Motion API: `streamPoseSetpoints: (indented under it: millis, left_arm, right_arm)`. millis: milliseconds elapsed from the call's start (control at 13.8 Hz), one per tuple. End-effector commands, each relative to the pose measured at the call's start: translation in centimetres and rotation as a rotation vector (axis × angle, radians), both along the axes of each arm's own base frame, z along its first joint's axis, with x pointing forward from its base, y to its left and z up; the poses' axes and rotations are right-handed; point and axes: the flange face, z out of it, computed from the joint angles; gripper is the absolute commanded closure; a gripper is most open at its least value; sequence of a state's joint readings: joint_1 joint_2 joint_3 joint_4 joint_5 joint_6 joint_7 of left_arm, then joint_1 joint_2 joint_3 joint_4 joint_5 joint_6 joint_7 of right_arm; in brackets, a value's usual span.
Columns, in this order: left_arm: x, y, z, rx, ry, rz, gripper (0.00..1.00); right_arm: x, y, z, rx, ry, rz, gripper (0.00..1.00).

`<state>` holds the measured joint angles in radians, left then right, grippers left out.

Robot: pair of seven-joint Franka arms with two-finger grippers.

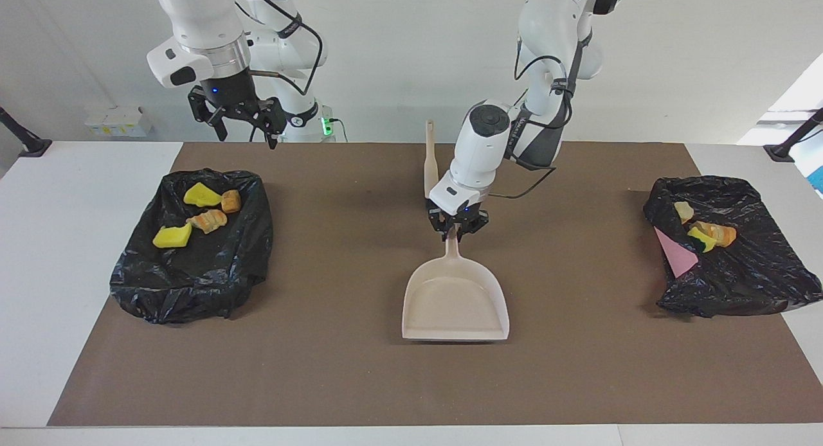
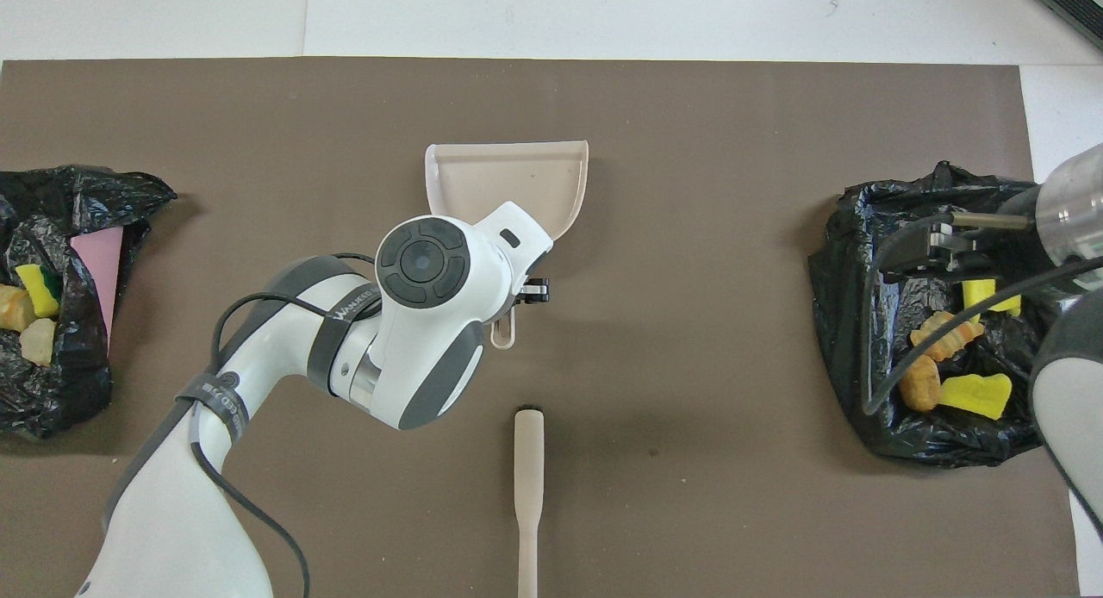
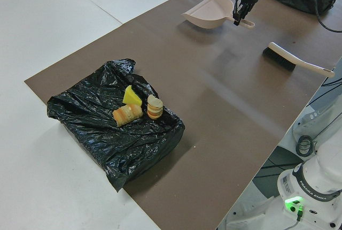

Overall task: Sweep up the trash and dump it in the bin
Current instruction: 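Place the dustpan on the table center with the left gripper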

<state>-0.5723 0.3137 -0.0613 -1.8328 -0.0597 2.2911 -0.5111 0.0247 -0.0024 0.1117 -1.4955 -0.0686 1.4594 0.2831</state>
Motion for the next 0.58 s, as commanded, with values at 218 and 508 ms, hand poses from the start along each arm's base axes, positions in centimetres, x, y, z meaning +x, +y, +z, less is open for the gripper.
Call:
streamPoseSetpoints:
  millis: [218, 508]
  left_arm:
    - [0.2, -1.1, -1.5, -0.017, 0.017, 0.102, 0.00]
    - [2.1, 2.5, 2.3, -0.029, -0.012, 0.152, 0.00]
  right_arm:
    - [-0.7, -1.5, 0.0, 0.077, 0.025, 0.019, 0.00]
    - [-1.3, -1.9, 0.1, 0.070, 0.041, 0.013, 0.00]
